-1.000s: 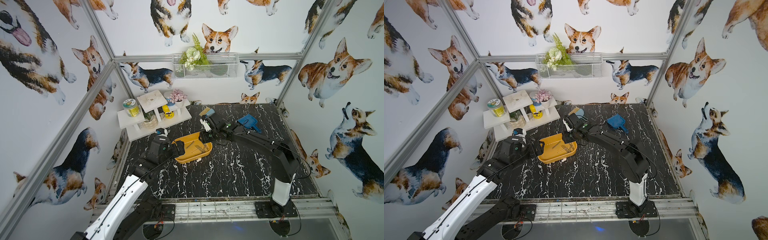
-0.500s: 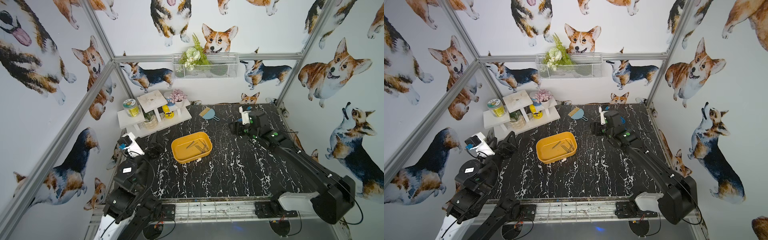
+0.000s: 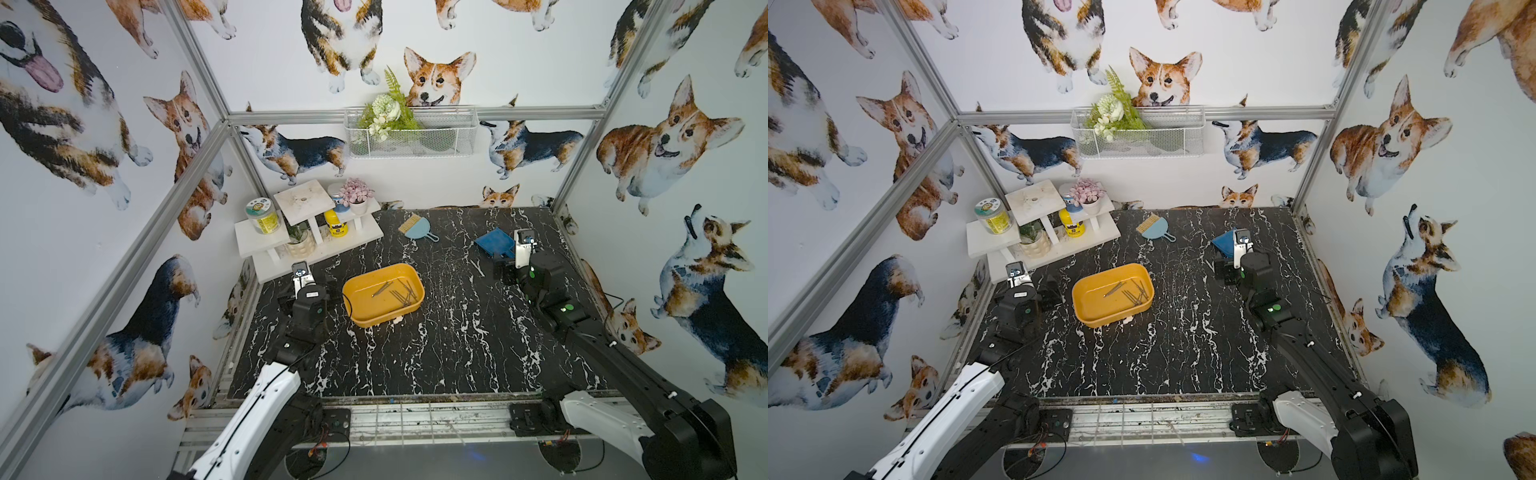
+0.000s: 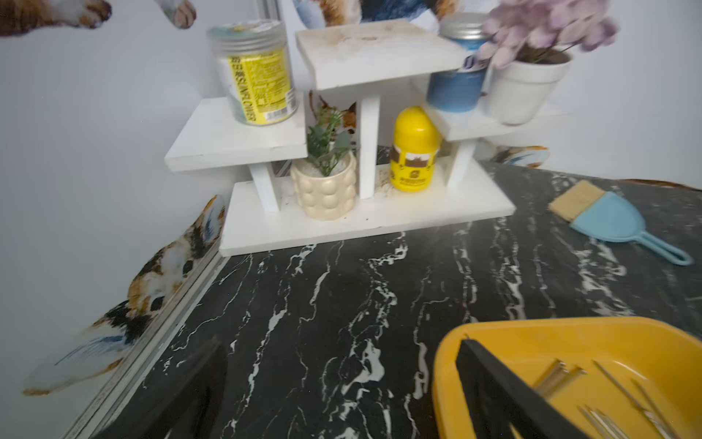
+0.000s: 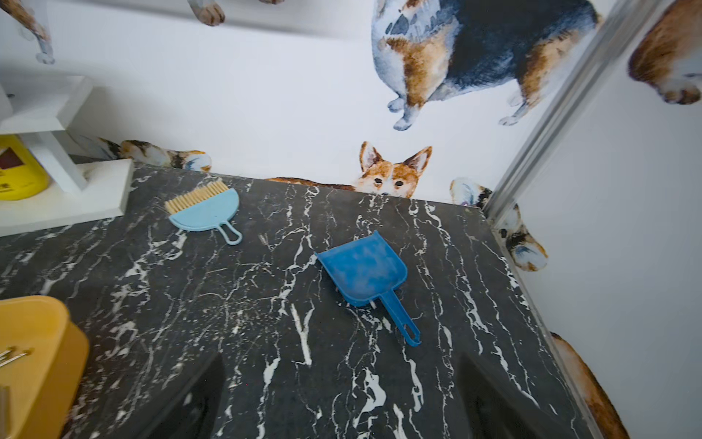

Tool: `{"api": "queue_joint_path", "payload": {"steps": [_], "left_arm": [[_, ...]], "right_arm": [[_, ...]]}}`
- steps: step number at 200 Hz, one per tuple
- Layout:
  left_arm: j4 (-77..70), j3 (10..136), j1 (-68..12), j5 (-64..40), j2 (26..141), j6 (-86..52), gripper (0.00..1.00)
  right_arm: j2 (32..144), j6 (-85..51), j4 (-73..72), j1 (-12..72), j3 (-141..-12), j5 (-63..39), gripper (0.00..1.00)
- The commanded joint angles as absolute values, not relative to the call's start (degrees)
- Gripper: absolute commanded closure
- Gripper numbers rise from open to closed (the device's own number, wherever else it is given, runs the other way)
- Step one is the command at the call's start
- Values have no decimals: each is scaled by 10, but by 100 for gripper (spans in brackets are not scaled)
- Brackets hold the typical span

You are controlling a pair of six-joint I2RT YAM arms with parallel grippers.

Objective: Put the nails on the desktop into the storage box
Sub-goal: Reset both arms

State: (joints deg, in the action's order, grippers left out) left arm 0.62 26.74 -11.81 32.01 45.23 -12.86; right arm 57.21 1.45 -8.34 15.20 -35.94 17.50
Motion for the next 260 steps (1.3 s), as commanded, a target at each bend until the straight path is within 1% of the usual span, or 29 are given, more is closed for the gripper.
{"api": "queue_joint_path", "payload": {"steps": [1,23,54,77,87,99,103,108,115,123,134,142,146,157,174,188,216,236,260], "left_arm": [[-136,209,-57,280,476,-103,0],[-244,154,-12,246,514,-95,0],[-409,114,-7,207,604,-56,0],[-550,92,-7,193,691,-45,0],[-566,104,-7,183,719,-46,0],[-665,97,-5,174,767,-43,0],[-674,101,-4,173,783,-49,0],[-676,108,-4,168,801,-52,0],[-693,114,-3,152,824,-48,0],[-733,111,-4,139,860,-41,0],[-800,101,-5,134,903,-29,0],[-754,107,-7,129,891,-37,0],[-745,110,-6,129,884,-39,0],[-790,102,-7,128,900,-29,0],[-753,116,-6,123,896,-33,0],[-703,141,-8,122,895,-31,0],[-717,138,-11,126,898,-26,0],[-718,136,-11,127,897,-26,0],[-721,134,-13,129,896,-25,0]], "right_arm": [[568,35,-261,123,-282,189,0],[580,1,-349,77,-197,162,0],[623,-7,-511,55,-108,164,0],[704,-9,-632,54,-75,155,0],[739,2,-676,55,-68,148,0],[783,8,-725,54,-65,147,0],[796,13,-746,54,-63,143,0],[806,13,-753,53,-66,140,0],[801,8,-723,48,-75,134,0],[792,-1,-706,33,-73,102,0],[821,8,-778,25,-48,58,0],[842,13,-828,27,-40,56,0],[840,13,-813,27,-45,56,0],[817,9,-732,23,-67,47,0],[835,7,-781,19,-58,43,0],[824,6,-747,19,-66,43,0],[829,7,-767,19,-59,47,0],[821,-14,-773,23,-51,91,0],[825,-12,-784,27,-47,104,0]]}}
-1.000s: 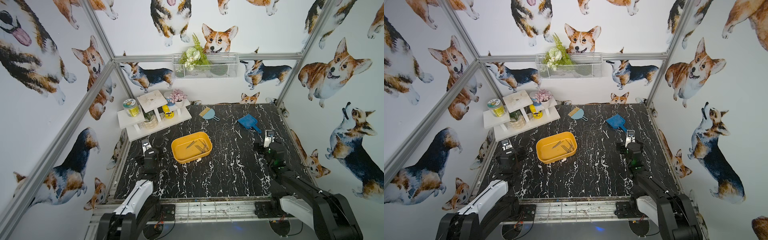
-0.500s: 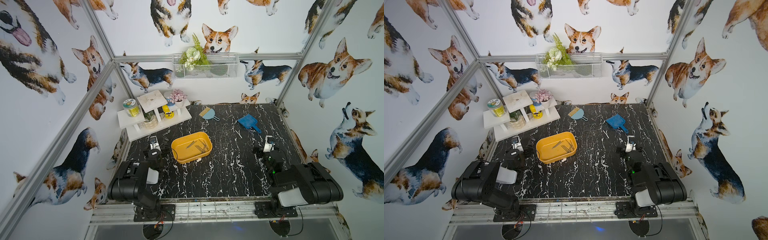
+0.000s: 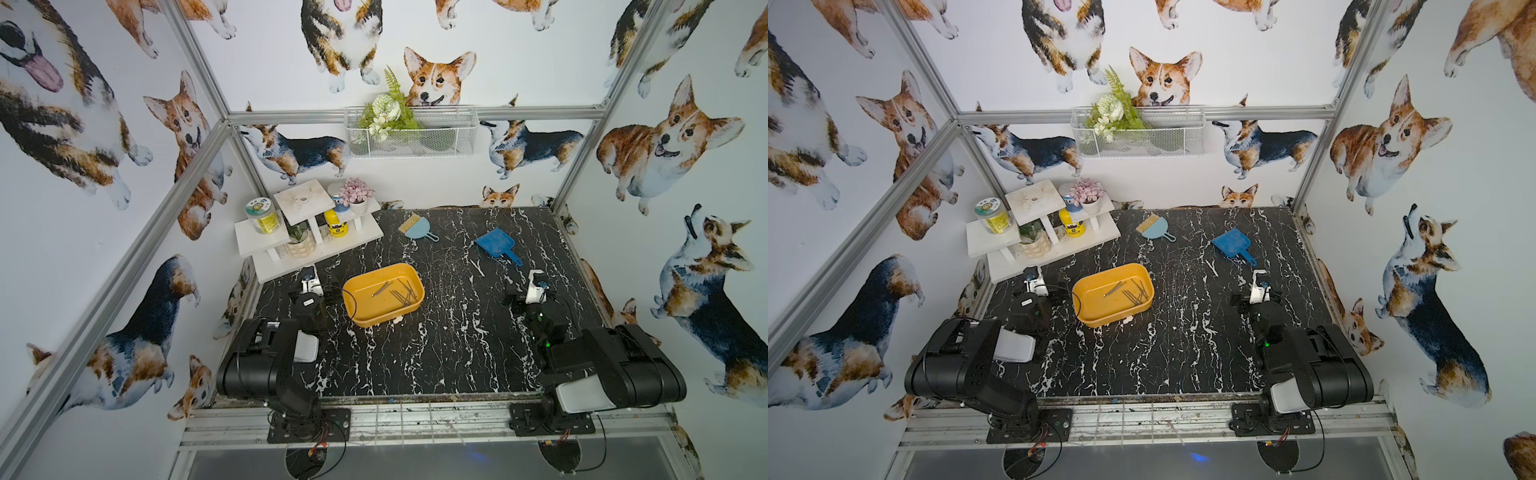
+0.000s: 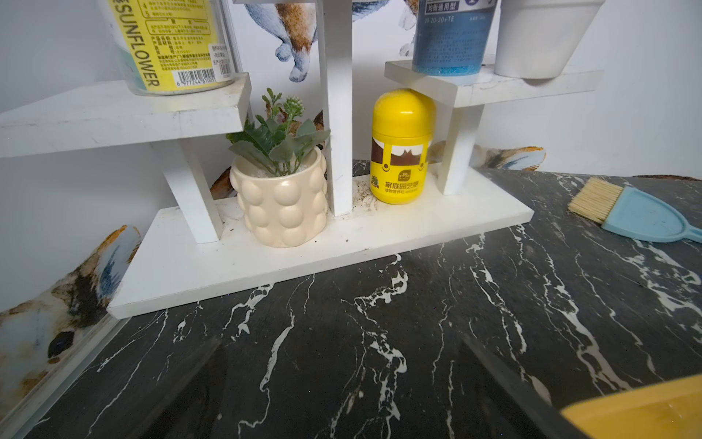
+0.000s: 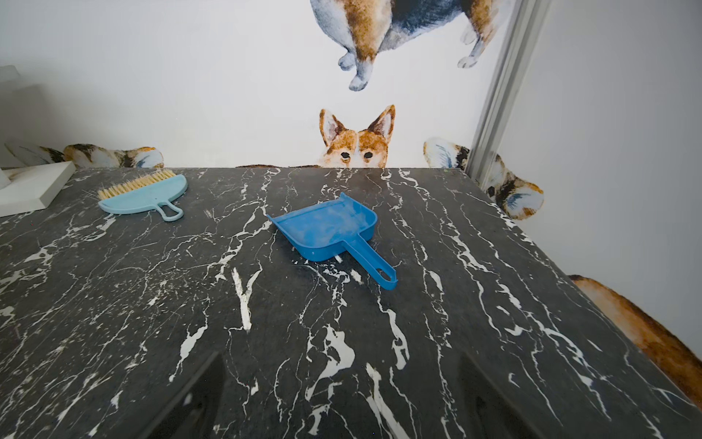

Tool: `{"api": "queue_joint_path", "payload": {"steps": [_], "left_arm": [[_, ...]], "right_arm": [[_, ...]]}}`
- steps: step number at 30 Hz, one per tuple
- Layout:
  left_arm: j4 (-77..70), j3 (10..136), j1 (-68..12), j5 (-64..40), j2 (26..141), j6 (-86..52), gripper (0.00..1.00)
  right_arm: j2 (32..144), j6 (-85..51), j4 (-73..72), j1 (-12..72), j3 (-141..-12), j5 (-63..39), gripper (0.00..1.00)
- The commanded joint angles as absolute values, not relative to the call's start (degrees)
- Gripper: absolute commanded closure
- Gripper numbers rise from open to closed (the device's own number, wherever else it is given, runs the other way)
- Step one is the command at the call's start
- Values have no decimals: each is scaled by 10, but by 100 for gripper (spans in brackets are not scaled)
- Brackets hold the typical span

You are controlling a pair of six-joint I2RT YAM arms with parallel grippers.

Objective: Put the nails on the desktop into the storage box
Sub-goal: Reset both arms

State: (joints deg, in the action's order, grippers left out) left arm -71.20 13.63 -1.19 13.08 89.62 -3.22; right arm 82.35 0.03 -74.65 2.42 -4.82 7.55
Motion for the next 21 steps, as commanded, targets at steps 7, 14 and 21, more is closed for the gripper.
{"api": "queue_joint_path", "payload": {"steps": [7,14,21], "left_arm": [[-720,135,-15,130,896,-25,0],[-697,149,-22,127,900,-10,0],[-695,149,-24,105,898,-3,0]], "right_arm": [[825,-17,-767,28,-58,115,0],[826,-17,-767,28,-58,118,0],[825,-15,-766,29,-57,120,0]]}}
